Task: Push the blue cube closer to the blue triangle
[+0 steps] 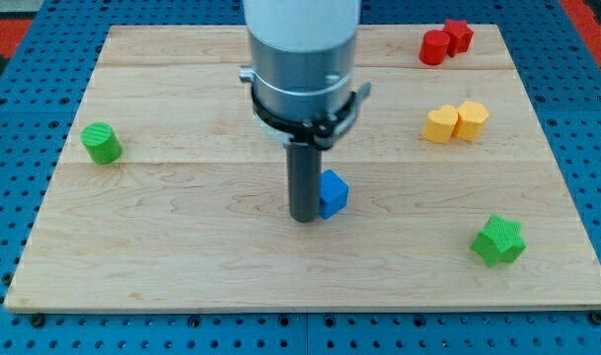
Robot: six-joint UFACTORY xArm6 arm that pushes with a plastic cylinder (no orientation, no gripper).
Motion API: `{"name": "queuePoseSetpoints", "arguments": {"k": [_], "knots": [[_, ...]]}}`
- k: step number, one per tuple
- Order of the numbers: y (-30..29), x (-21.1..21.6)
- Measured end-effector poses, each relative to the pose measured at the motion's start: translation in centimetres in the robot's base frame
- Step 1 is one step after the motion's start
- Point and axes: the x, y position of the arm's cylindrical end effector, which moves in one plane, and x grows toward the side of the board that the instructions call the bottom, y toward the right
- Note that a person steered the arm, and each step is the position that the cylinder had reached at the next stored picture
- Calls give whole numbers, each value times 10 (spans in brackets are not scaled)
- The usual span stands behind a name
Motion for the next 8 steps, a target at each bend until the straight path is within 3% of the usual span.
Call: {"name": "queuePoseSetpoints", "arguments": {"k": [1, 2, 3, 5, 6, 7, 8], "knots": [[5, 28], [35, 28], [48, 15], [41, -56], [24, -54], [28, -17], [-8, -26]]}}
